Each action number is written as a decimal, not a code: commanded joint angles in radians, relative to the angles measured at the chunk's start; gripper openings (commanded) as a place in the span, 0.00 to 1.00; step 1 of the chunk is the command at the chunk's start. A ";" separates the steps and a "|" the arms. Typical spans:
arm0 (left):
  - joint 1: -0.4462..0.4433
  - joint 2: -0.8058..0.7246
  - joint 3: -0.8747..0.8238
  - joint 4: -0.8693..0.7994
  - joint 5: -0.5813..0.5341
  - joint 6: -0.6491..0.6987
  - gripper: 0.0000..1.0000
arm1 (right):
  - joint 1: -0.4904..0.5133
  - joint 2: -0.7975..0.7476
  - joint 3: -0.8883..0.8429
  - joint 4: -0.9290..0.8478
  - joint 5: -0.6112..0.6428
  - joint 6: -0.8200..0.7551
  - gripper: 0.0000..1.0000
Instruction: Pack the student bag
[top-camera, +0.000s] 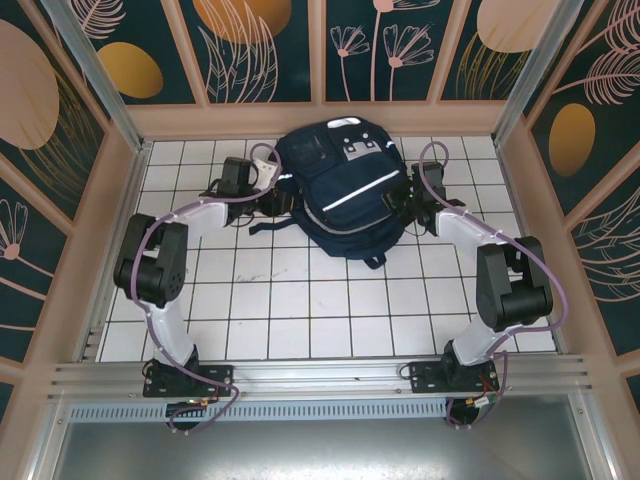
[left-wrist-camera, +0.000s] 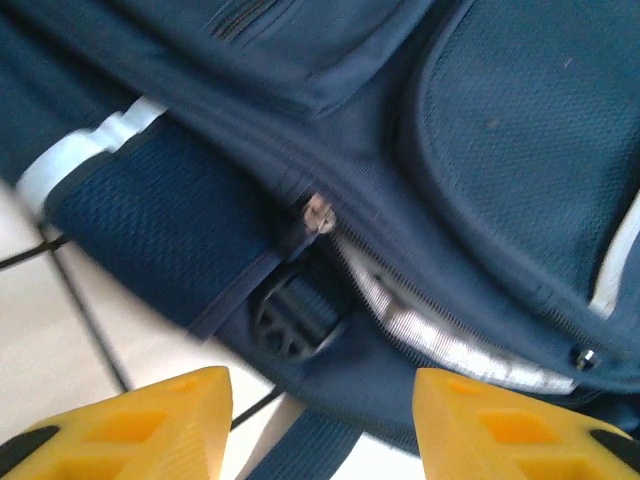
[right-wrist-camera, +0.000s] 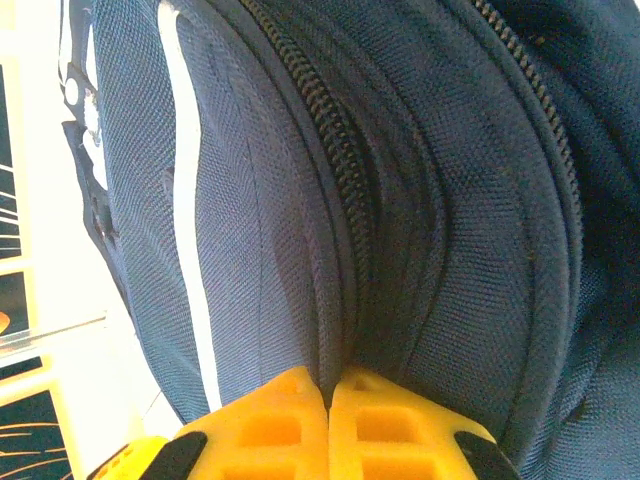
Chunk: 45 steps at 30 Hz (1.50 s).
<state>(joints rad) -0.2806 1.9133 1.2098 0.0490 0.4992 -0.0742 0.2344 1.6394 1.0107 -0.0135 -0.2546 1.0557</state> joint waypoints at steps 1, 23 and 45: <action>-0.003 0.043 0.041 0.006 0.113 -0.120 0.49 | -0.009 0.009 0.018 0.009 0.008 -0.012 0.04; -0.012 0.120 0.211 -0.213 -0.070 0.726 0.70 | -0.035 0.023 0.038 0.005 -0.026 -0.026 0.04; -0.035 0.284 0.412 -0.305 0.019 0.901 0.65 | -0.063 0.061 0.040 0.027 -0.066 -0.015 0.03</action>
<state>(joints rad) -0.3092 2.1674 1.5829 -0.1963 0.4759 0.7868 0.1879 1.6814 1.0260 -0.0116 -0.3389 1.0523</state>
